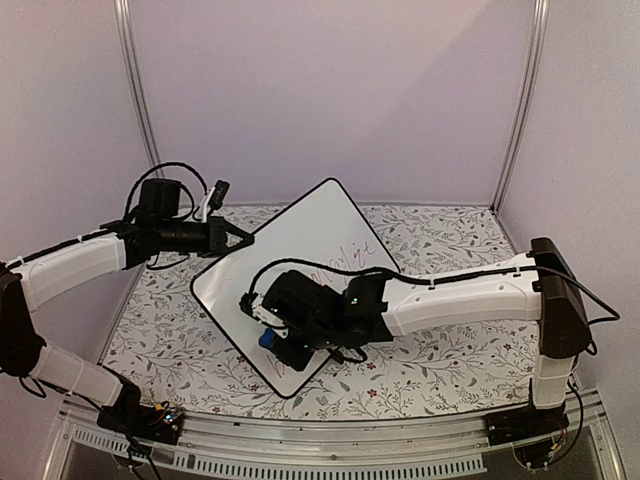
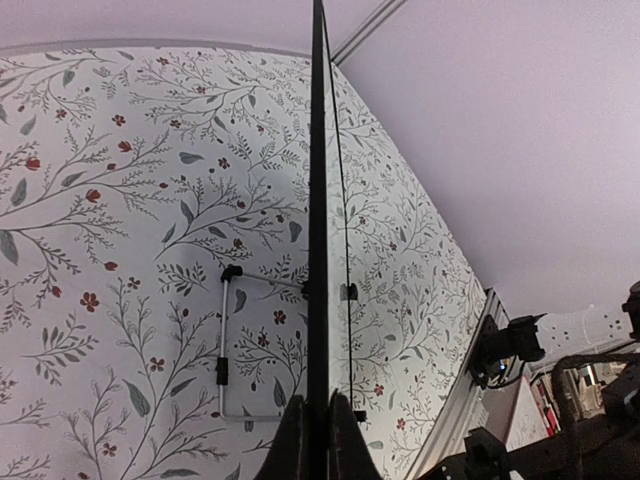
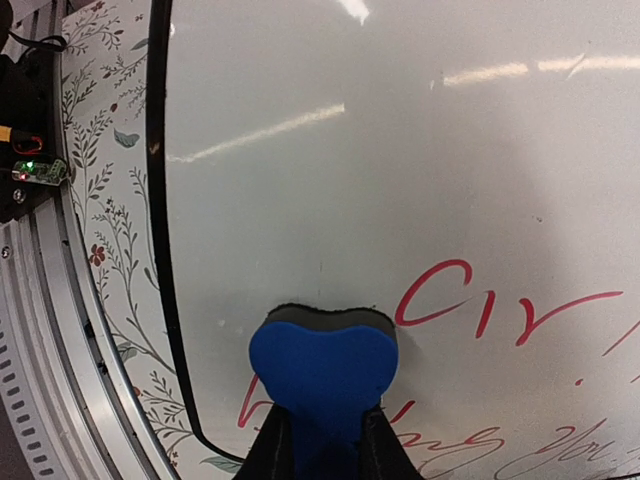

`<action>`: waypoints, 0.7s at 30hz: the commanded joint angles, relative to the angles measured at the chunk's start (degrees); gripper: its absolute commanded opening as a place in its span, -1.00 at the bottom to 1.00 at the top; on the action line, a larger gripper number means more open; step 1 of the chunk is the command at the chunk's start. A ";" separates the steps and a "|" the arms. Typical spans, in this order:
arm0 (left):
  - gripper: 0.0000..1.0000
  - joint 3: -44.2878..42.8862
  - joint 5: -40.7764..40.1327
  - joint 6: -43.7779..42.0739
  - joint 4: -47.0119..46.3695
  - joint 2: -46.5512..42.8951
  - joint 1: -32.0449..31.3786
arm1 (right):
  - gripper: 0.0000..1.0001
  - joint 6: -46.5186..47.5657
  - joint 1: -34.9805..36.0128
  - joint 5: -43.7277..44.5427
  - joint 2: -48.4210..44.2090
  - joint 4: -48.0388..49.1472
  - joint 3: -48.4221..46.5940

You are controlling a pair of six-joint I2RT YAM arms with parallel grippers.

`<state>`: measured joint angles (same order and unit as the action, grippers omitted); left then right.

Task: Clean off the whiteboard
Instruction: Erase the whiteboard at the center of the board.

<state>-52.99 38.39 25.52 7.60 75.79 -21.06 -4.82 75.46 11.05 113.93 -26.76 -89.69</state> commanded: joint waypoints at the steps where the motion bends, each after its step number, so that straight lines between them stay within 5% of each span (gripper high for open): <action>1: -1.00 -0.58 0.11 -0.84 -0.02 0.76 -0.85 | -0.93 -1.02 -0.06 -0.21 -0.26 -3.91 2.18; 21: -1.00 -0.58 0.24 -0.88 -0.01 0.74 -0.88 | -0.93 -1.17 -0.05 0.25 -2.19 -5.23 2.11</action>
<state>-52.99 38.39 25.56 7.57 75.79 -21.06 -5.37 75.46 10.55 113.21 -29.10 -88.42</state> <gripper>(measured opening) 0.024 0.173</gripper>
